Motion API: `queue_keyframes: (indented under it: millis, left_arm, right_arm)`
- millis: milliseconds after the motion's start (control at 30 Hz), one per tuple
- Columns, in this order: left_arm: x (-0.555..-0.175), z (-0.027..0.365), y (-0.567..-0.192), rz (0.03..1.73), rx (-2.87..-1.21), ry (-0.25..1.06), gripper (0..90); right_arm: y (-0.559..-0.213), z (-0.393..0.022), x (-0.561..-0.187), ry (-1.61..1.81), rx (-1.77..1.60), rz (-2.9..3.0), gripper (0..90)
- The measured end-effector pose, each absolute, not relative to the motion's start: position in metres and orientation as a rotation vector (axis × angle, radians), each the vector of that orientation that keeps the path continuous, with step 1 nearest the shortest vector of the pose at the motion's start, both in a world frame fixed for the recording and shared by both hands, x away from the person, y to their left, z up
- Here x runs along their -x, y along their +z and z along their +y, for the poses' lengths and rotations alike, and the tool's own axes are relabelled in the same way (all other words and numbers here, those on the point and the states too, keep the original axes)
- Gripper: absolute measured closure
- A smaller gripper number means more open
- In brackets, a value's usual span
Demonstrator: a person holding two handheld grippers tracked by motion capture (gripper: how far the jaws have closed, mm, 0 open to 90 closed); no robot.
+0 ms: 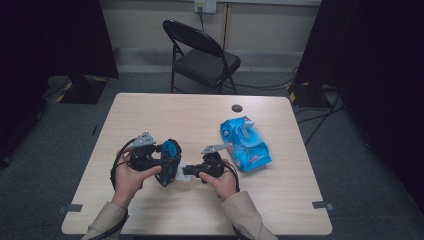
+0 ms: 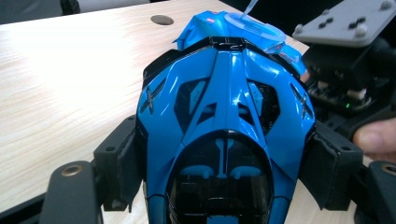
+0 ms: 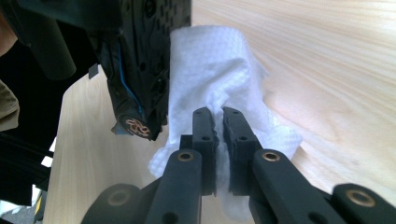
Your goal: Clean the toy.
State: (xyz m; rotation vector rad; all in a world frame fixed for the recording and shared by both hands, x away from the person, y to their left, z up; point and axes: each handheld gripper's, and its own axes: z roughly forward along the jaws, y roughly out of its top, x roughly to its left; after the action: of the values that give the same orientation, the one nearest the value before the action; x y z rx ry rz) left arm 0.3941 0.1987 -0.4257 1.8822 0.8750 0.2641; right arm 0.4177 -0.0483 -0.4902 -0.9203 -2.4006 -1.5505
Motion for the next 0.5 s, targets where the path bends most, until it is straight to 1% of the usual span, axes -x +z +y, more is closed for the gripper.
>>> queue_keyframes:
  millis: [200, 500]
  left_arm:
    - [-0.392, 0.208, -0.426, 0.905, -1.874, 0.278, 24.5]
    - [-0.393, 0.222, -0.435, 0.956, -1.896, 0.288, 24.5]
  right_arm:
    - [-0.486, -0.056, -0.422, -1.561, 0.940, -2.429, 85.3]
    - [-0.476, -0.085, -0.431, -1.645, 1.065, -2.435, 85.3]
